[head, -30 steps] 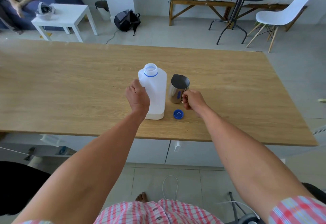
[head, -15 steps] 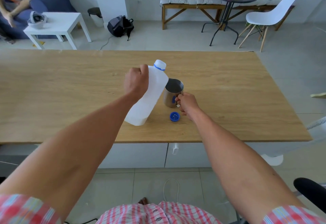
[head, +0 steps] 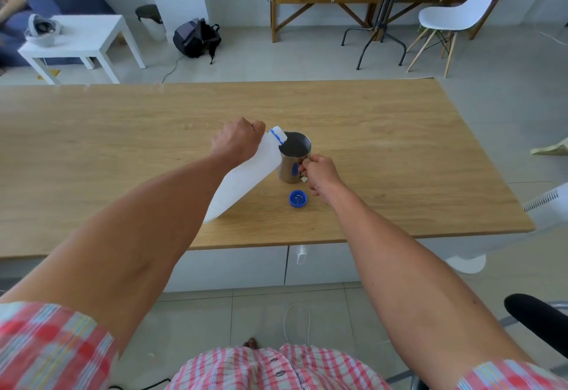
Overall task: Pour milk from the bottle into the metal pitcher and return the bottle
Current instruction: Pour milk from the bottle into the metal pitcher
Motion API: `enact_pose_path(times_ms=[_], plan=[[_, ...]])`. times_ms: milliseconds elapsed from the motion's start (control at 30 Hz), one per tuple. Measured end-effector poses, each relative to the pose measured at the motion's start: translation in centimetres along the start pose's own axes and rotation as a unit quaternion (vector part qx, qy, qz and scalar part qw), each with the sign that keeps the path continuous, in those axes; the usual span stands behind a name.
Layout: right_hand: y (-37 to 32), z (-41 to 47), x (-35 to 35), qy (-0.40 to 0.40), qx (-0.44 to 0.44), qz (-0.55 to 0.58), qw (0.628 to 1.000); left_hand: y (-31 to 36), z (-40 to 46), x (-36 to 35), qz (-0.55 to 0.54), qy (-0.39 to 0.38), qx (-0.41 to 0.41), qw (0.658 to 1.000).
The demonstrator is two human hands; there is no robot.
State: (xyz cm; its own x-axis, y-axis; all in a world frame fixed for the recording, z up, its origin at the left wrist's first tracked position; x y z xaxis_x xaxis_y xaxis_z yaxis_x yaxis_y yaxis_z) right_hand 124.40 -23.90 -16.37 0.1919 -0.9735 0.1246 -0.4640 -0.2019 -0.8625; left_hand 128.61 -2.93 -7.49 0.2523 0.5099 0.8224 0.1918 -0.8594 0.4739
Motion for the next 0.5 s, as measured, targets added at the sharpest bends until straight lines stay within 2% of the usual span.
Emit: enact_pose_path(times_ms=[500], plan=[[-0.6, -0.4, 0.0, 0.003, 0.009, -0.001, 1.0, 1.0, 1.2, -0.9, 0.065, -0.014, -0.008, 0.998]])
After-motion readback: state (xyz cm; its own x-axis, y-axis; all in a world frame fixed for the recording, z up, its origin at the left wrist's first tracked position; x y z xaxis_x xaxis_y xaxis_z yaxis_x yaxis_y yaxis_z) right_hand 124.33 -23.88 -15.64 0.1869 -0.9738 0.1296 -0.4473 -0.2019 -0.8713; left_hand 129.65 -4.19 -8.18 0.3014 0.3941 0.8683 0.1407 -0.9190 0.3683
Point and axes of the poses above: each hand's wrist, its own z-axis towards the middle knuckle, its own x-axis out of the back of the hand, y = z × x, the point moved 7 cm from there along z, towards the middle knuckle, and after that the axes turned 15 degrees about -y, right-handed, at the moved point
